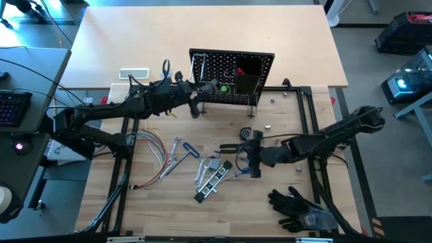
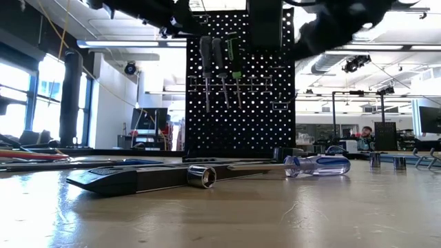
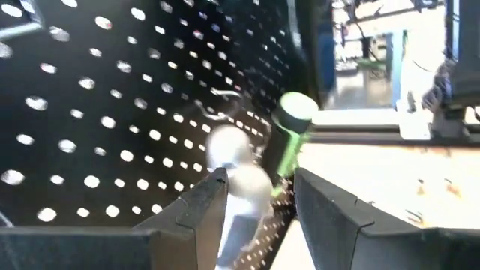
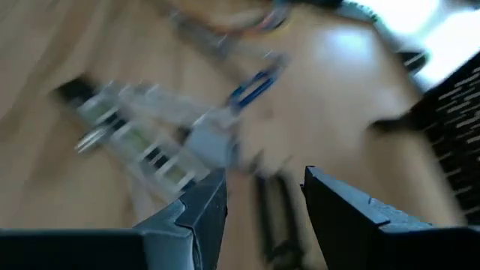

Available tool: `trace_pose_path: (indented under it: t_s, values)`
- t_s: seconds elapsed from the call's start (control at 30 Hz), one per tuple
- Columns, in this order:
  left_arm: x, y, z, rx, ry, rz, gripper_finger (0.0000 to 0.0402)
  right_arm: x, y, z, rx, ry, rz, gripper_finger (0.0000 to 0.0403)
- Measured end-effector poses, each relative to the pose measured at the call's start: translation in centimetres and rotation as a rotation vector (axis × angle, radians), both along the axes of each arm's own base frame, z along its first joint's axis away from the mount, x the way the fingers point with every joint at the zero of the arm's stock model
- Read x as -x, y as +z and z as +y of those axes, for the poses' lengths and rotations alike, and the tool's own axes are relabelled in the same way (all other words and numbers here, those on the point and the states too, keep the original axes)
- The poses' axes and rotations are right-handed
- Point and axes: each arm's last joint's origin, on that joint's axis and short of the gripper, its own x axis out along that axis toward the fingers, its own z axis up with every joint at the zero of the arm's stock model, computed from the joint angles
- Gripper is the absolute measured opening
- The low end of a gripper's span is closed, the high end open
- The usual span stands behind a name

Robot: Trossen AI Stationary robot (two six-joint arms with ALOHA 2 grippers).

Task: Hang tools onto peg board
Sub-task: Hang the blue screwdriver on the peg board

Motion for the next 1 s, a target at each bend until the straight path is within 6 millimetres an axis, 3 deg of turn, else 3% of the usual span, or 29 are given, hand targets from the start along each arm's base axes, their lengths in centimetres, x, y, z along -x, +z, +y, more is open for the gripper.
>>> trace_pose_path:
  t_s: [0.2,0.37,0.77,1.0]
  values:
    - [-0.3,-0.3,-1.2,0.009,-0.046,0.028,0.0149,1.4,-1.5,0.7,-0.076,0.014,0.186,0.0172]
    - [-0.5,-0.4,-1.8,0.011,-0.068,0.036,0.0149,2.4,-3.6,1.3,-0.101,0.040,0.225,0.0172]
    - [-0.1,-0.8,-2.4,0.041,-0.065,0.102,0.0149,5.2,-9.1,0.8,-0.160,0.029,0.163,0.0172]
    - [-0.1,-1.3,-4.1,0.065,-0.161,0.167,0.0149,6.3,-10.7,0.3,-0.169,0.055,0.098,0.0172]
